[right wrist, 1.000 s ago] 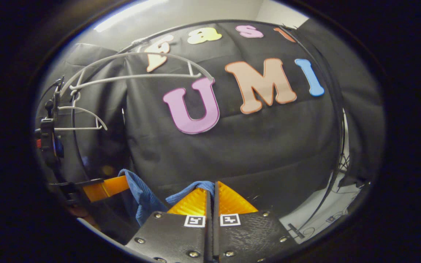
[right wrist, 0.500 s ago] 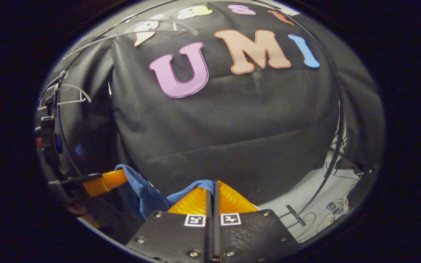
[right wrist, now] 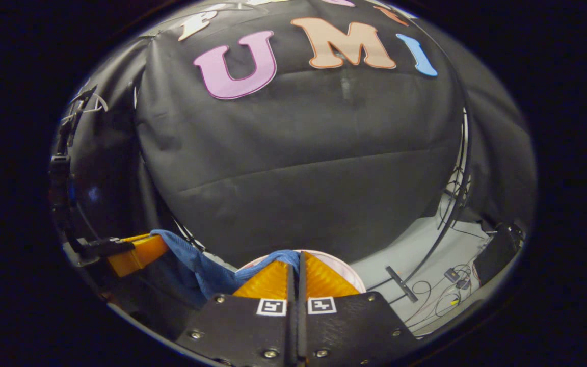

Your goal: Grasp the clothes on the hanger with both hands and then place them into the laundry hamper below.

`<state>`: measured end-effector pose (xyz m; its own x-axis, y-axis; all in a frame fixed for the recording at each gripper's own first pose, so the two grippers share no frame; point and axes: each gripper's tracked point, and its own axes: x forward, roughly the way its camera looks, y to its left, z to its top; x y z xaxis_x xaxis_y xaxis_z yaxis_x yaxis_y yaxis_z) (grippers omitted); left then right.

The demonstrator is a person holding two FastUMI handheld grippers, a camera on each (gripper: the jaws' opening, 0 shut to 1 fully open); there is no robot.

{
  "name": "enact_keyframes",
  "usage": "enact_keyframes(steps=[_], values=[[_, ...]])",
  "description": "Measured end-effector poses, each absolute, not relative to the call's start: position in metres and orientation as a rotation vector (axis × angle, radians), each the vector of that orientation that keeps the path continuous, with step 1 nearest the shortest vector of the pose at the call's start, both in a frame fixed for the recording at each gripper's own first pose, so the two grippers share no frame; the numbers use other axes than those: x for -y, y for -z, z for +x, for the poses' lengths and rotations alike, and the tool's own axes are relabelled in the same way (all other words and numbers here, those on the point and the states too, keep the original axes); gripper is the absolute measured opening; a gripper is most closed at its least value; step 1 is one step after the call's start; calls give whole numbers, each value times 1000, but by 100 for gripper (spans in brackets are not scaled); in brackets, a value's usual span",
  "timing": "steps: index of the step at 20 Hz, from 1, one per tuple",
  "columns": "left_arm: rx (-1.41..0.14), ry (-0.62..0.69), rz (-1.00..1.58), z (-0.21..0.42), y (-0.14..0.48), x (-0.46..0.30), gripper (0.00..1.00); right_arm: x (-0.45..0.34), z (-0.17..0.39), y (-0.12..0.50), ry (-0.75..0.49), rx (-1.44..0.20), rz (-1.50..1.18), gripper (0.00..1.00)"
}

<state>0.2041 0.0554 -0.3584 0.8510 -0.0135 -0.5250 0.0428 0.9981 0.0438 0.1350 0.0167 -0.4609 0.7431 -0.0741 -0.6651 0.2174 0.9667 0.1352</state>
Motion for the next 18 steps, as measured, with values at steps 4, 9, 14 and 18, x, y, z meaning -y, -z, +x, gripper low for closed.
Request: enact_keyframes(steps=[4, 9, 14, 18], values=[[-613, 40, 56, 188, 364, -58, 63, -12, 134, 445, 182, -684, 186, 27], [-572, 27, 50, 181, 339, -65, 98, -9, 131, 418, 205, -646, 136, 99], [-538, 30, 58, 174, 315, -69, 98, -17, 124, 404, 200, -625, 194, 99], [-546, 50, 58, 162, 311, -66, 98, -10, 122, 394, 229, -612, 161, 99]])
